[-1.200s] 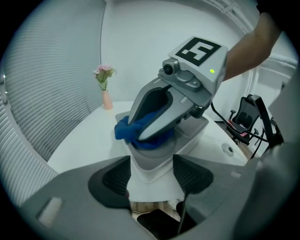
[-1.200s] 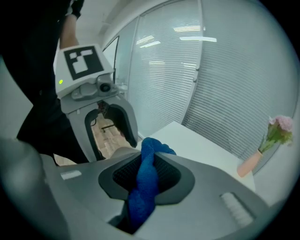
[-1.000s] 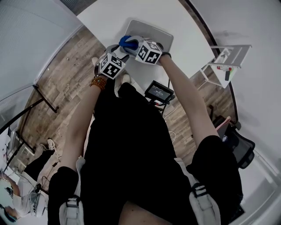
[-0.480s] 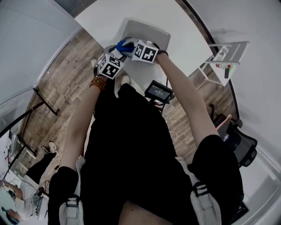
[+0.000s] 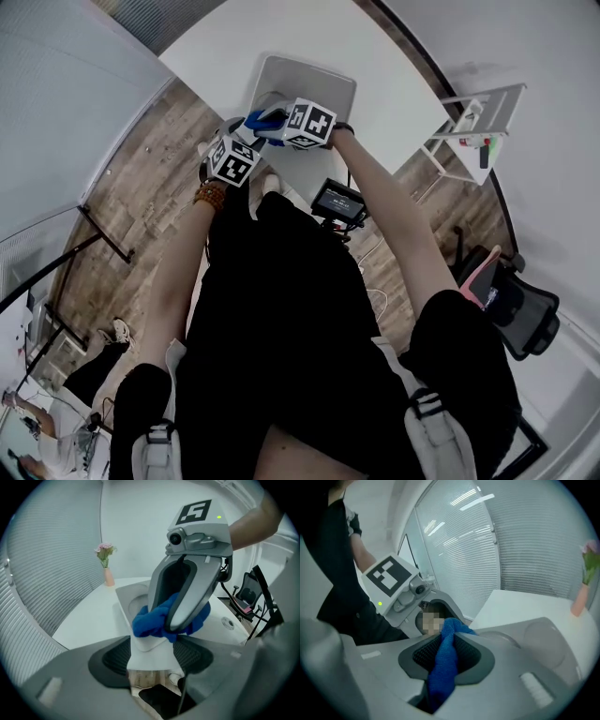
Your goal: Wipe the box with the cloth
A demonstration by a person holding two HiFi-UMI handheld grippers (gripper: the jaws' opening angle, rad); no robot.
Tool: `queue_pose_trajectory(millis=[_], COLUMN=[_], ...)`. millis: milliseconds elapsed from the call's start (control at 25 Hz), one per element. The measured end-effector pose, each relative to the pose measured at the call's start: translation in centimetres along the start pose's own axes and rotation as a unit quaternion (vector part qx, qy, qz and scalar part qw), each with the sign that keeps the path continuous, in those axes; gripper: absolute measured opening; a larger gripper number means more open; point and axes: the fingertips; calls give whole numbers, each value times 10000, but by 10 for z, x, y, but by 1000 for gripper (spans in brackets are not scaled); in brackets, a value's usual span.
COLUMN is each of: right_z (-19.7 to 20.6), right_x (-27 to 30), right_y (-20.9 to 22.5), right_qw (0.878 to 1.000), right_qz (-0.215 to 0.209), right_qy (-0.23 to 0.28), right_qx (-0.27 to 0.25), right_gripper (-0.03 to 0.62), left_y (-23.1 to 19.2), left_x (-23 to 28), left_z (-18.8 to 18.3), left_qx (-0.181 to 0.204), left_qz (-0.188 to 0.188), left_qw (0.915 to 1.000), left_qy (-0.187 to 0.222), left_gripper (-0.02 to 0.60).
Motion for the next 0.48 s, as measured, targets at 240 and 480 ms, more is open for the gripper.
queue_pose_trajectory(millis=[240, 480], right_z=[8, -9], right_x=[-46, -121], right_y=[-11, 12], right_qw=[9941, 9833], right_qz=[-505, 393], right_qy=[562, 1514], right_qx=[785, 927], right_gripper=[110, 107], left_y=[4, 9], left_x=[-21, -45], left_z=[-12, -59], left_qx=[72, 223], left_qz=[11, -7], left_qw=[9993, 9947], left_qy=[354, 1004], left_gripper=[397, 397])
Point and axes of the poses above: the fingertips, and each gripper's own axes: x forward along the fingers, y to its right, z out of its underside, and after that the axes turned 9 degrees about z, right-handed
